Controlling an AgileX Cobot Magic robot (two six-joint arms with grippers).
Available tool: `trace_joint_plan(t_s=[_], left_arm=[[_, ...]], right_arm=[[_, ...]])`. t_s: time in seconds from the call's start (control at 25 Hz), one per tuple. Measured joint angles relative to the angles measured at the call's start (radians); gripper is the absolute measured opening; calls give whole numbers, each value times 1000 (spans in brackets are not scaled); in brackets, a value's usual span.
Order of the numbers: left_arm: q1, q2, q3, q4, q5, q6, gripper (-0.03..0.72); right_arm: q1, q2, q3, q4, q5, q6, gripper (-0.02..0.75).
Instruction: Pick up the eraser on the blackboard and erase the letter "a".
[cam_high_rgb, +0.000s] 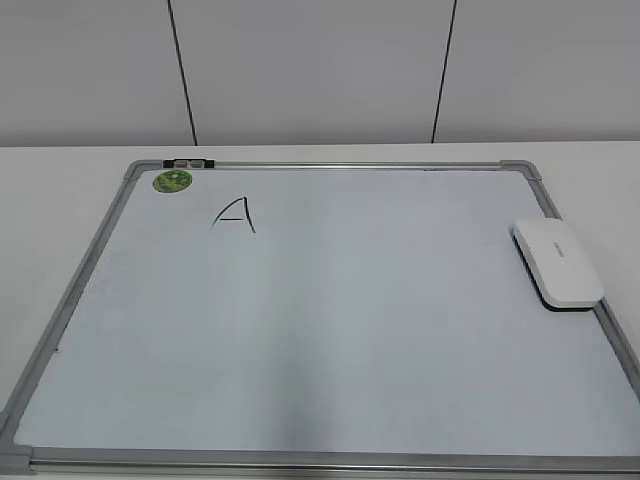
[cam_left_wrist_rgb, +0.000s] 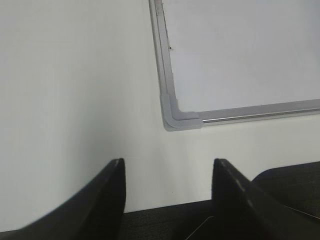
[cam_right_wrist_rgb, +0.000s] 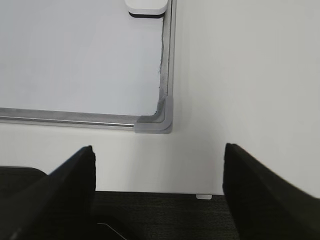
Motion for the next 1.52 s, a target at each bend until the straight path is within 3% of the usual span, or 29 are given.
trace_joint_plan(t_s=[0.48, 0.84, 1.08, 1.52], left_arm=[[8, -156, 2, 0, 0, 0, 410], [52, -341, 2, 0, 2, 0, 410], [90, -352, 2, -2, 7, 0, 410], [90, -352, 2, -2, 7, 0, 410]], right_arm=[[-2, -190, 0, 0, 0, 0, 587], [-57, -254, 0, 0, 0, 0, 587], [-58, -254, 0, 0, 0, 2, 587], [-58, -254, 0, 0, 0, 2, 587]])
